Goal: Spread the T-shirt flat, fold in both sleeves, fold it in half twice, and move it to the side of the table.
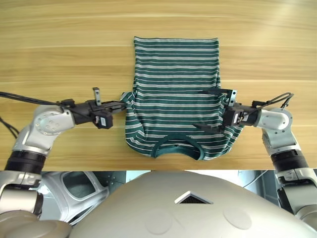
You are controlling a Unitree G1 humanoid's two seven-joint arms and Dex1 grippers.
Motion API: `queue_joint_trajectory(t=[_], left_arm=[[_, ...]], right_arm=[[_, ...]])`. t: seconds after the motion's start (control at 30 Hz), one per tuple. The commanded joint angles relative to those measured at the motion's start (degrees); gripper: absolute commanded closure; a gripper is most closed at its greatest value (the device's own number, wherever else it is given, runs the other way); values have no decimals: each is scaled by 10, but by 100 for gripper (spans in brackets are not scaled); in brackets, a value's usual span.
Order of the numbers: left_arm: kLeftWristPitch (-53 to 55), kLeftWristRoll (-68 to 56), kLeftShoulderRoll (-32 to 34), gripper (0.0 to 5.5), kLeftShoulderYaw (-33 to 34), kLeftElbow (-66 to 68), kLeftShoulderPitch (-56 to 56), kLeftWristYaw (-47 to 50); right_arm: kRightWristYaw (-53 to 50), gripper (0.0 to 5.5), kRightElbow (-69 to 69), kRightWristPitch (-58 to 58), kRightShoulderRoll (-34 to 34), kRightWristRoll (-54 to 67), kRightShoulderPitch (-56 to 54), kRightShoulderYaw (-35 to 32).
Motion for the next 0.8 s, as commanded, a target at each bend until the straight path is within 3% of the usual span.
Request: queue_joint_trajectory(t=[0.03, 0.47, 0.8], left_arm=[[-11, 22, -22, 548, -31, 9, -27, -2], [6, 9, -44, 548, -77, -44, -57, -31], [45, 77, -120, 548, -110, 18, -105, 5]], right_arm=[[-4, 10, -1, -4, 4, -4, -10, 2], [-14, 10, 11, -6, 21, -19, -25, 11], [-25, 10, -18, -6, 19, -32, -15, 18]])
